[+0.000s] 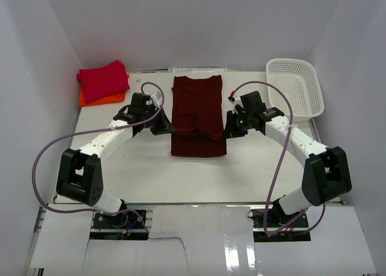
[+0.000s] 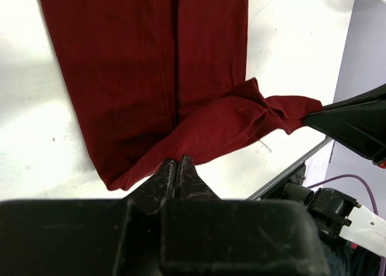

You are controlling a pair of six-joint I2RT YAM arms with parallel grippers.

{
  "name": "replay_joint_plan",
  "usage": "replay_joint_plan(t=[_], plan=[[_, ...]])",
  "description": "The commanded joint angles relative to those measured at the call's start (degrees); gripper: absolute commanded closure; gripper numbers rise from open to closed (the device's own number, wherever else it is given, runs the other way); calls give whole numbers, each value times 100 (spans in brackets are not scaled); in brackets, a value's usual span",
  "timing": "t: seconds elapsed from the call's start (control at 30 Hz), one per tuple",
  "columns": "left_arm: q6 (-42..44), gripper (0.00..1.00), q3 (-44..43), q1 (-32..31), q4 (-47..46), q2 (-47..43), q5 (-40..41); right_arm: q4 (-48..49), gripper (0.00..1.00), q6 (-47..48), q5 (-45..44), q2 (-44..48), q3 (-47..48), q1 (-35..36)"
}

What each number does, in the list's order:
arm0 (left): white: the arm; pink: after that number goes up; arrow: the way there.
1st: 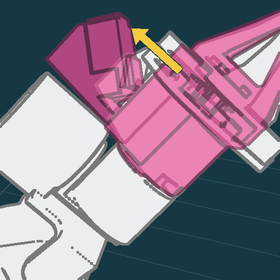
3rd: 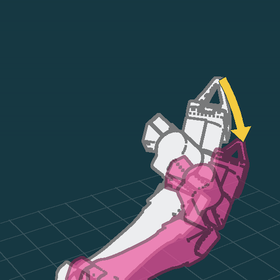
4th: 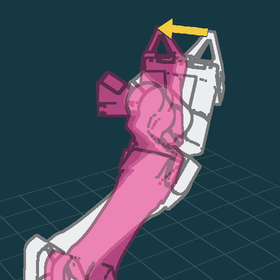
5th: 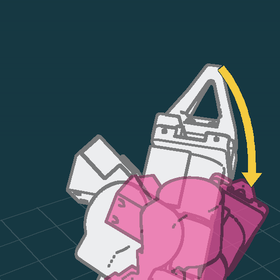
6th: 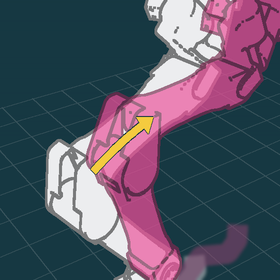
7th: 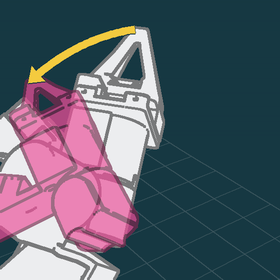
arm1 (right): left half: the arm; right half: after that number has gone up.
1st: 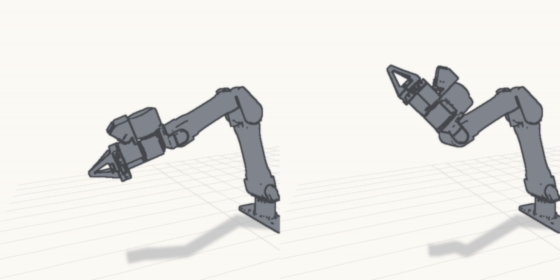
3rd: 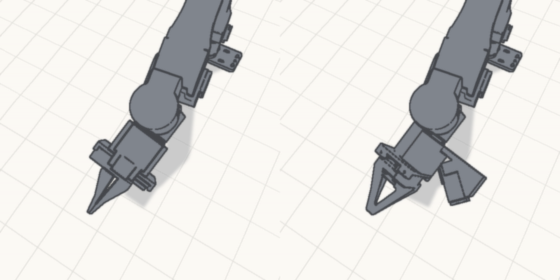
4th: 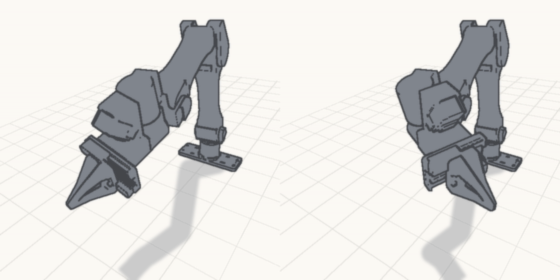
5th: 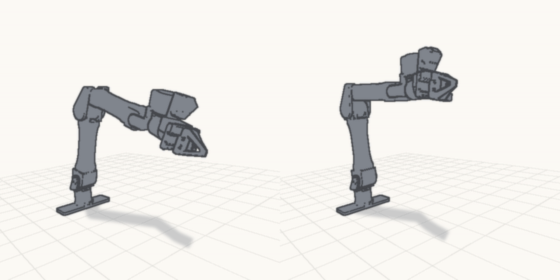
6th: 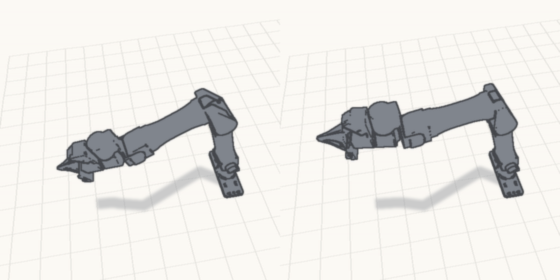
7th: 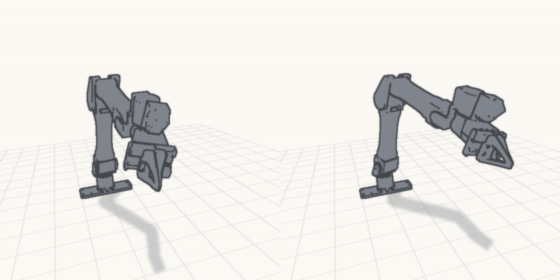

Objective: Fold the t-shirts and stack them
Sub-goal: Fold the folded rectangular tshirt in 1/3 of the way

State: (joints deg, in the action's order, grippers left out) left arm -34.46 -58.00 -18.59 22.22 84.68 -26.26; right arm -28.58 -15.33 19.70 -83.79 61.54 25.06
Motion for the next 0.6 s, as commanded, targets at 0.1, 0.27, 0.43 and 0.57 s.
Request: replay_joint_plan(t=[0.1, 0.27, 0.43, 0.57], plan=[[264, 100, -703, 136, -16, 338, -72, 45, 92, 259, 86, -418, 631, -115], [369, 100, -1003, 198, 2, 672, -90, 28, 92, 311, 121, -770, 1061, -194], [405, 100, -1222, 250, 19, 944, -107, -16, 92, 364, 148, -1034, 1404, -265], [457, 100, -1442, 286, 54, 1085, -107, -95, 92, 417, 139, -1297, 1738, -309]])
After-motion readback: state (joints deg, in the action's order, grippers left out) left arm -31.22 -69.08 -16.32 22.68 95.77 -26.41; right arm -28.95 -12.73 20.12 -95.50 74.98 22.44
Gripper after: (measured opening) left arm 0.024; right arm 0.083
